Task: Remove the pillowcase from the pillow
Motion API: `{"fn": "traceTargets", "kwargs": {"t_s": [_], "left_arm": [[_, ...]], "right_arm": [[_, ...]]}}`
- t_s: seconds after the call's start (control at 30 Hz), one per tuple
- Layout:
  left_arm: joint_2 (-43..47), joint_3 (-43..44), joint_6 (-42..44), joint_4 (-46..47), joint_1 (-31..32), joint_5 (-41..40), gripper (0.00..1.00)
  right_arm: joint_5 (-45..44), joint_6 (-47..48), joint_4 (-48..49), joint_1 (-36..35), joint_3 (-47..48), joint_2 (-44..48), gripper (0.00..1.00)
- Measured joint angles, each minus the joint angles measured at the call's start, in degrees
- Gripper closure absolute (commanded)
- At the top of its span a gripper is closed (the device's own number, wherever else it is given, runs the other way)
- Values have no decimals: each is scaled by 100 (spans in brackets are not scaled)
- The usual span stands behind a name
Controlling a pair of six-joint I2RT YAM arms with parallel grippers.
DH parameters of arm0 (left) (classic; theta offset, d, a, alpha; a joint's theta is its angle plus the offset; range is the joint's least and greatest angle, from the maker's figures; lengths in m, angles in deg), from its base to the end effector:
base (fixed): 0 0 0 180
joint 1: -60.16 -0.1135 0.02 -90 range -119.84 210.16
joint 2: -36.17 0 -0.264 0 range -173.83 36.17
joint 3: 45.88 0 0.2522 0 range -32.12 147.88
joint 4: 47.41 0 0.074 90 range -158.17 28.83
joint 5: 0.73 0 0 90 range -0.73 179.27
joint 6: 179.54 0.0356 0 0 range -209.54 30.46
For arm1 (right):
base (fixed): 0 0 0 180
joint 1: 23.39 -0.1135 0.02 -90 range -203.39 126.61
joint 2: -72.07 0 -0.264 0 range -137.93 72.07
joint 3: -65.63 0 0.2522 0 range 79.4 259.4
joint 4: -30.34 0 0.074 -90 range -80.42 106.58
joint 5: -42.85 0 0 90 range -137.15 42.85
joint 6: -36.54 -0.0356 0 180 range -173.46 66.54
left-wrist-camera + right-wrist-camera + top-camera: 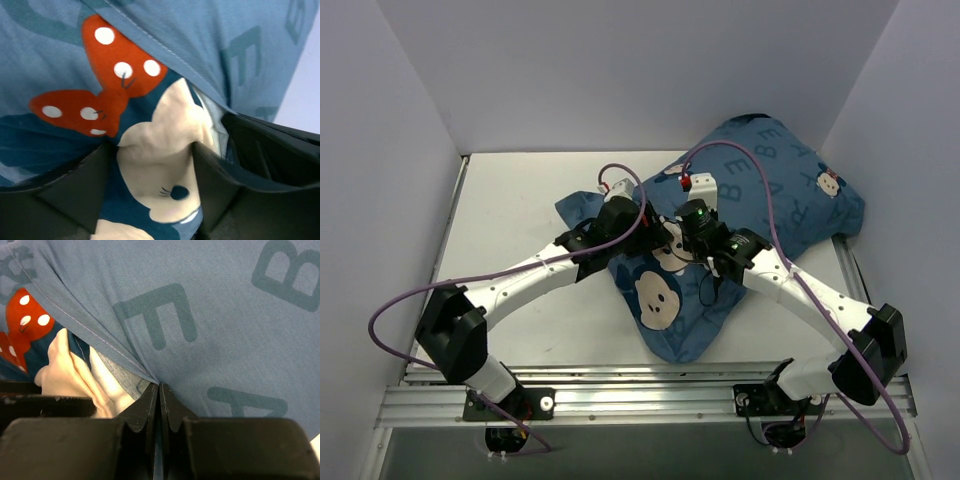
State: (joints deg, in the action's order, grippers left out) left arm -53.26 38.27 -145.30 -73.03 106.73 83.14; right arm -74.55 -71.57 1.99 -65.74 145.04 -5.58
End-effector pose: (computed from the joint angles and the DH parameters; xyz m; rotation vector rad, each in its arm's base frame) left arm 0.2519 -0.2605 0.2981 -0.2489 2.2428 -0.9203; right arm 0.2402 0.1968 0.3319 -0.1231 1.9809 0.1970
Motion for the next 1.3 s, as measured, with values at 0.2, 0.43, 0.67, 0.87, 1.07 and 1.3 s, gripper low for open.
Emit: {"fn": "traceTargets", "kwargs": {"t_s": [0.2, 0.43, 0.67, 0.87, 1.07, 1.3], "left_arm": [[-105, -11, 4, -55, 2, -31, 92], [815, -621, 125, -212, 44, -188, 98], [2201, -1899, 22, -459, 74, -511, 98], [2387, -2568, -254, -356, 70, -588, 98], [1869, -2507, -249, -52, 74, -533, 98], [1475, -2330, -203, 96, 111, -455, 98]], "right_arm": [[7, 2, 55, 46, -42, -2, 100], [122, -4, 83, 160, -55, -13, 100], [337, -20, 133, 413, -55, -13, 100], [826, 50, 164, 411, -57, -13, 100], [916, 192, 269, 157, -68, 11, 71], [697, 125, 251, -527, -68, -125, 42]]}}
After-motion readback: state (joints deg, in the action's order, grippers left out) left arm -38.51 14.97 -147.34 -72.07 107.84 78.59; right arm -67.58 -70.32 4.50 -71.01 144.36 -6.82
